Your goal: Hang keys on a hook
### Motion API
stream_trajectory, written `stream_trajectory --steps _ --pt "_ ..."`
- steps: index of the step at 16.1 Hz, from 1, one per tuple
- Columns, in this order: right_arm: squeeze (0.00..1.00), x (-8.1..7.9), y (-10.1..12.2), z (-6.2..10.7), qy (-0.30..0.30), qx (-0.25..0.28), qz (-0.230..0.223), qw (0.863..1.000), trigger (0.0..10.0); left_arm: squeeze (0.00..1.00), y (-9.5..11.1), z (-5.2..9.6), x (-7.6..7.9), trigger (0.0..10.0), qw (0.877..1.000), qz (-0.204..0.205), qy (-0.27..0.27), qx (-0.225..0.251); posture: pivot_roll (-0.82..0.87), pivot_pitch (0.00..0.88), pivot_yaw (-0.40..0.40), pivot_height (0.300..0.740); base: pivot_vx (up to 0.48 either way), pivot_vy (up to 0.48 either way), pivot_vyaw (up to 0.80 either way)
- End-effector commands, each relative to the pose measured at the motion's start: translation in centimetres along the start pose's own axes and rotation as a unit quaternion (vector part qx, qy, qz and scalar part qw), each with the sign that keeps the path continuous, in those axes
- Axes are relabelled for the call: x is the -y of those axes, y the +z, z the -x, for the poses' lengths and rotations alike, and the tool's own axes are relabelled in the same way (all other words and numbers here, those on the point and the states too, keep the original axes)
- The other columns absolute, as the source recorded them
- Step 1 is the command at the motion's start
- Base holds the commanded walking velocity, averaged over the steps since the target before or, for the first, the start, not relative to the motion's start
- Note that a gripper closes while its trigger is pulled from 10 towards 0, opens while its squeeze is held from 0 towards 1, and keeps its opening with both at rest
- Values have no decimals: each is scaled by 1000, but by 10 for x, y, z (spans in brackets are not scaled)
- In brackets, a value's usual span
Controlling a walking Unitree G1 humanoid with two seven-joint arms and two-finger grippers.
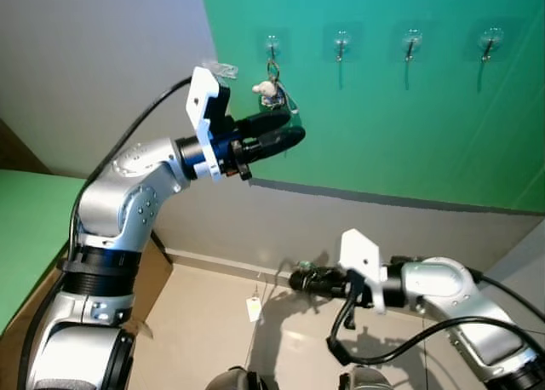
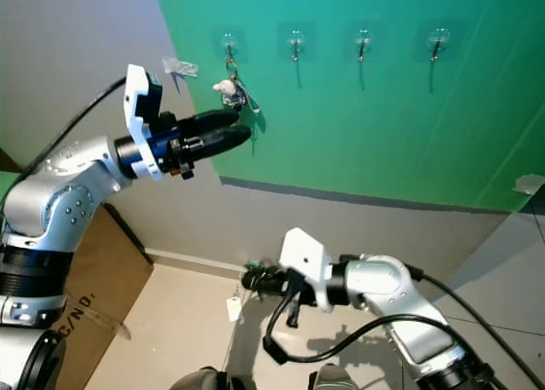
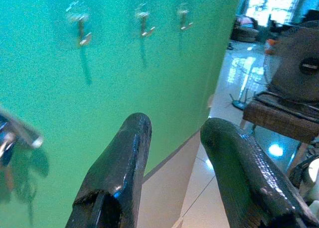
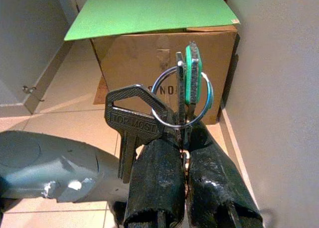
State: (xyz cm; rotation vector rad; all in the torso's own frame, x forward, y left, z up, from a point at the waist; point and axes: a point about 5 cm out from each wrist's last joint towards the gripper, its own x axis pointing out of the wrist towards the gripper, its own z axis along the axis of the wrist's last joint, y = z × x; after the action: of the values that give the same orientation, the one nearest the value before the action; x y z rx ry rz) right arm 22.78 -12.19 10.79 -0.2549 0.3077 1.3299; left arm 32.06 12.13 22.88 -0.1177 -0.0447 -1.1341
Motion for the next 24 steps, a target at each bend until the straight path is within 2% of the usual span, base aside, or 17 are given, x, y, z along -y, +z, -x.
stream_trajectory --steps 1,5,8,10,11,14,16,19,20,24 --pt "0 0 4 -1 7 6 13 1000 0 0 1 3 -3 10000 1000 -1 8 1 -264 66 128 717 0 0 0" --pt "0 3 10 -2 -3 26 14 1000 0 0 0 4 -3 10000 1000 2 14 2 -262 78 130 717 0 0 0" --pt "0 17 26 -1 -47 50 35 997 0 0 -8 8 -3 10000 1000 7 25 -9 -261 76 133 717 0 0 0" --pt "0 29 36 2 -74 58 59 994 0 0 -21 10 -2 10000 999 5 42 -32 -259 68 131 717 0 0 0" --pt "0 38 41 3 -102 65 65 990 0 0 -34 10 -5 10000 995 -17 79 -55 -258 64 128 717 0 0 0" --pt "0 51 51 4 -162 94 57 981 0 0 -52 10 -13 10000 983 -26 166 -77 -248 82 118 717 0 0 0" --pt "0 53 52 4 -174 99 57 978 0 0 -55 12 -16 10000 980 -27 182 -82 -246 82 121 717 0 0 0" --pt "0 56 55 0 -189 124 23 974 0 0 -62 14 -20 10000 972 -40 209 -99 -246 68 126 717 0 0 0" --pt "0 59 58 0 -200 135 5 970 0 0 -66 12 -17 10000 973 -37 205 -101 -245 64 126 717 0 0 0" --pt "0 69 70 -1 -234 196 -73 949 0 0 -74 7 -9 10000 974 -35 199 -103 -241 48 119 717 0 0 0"
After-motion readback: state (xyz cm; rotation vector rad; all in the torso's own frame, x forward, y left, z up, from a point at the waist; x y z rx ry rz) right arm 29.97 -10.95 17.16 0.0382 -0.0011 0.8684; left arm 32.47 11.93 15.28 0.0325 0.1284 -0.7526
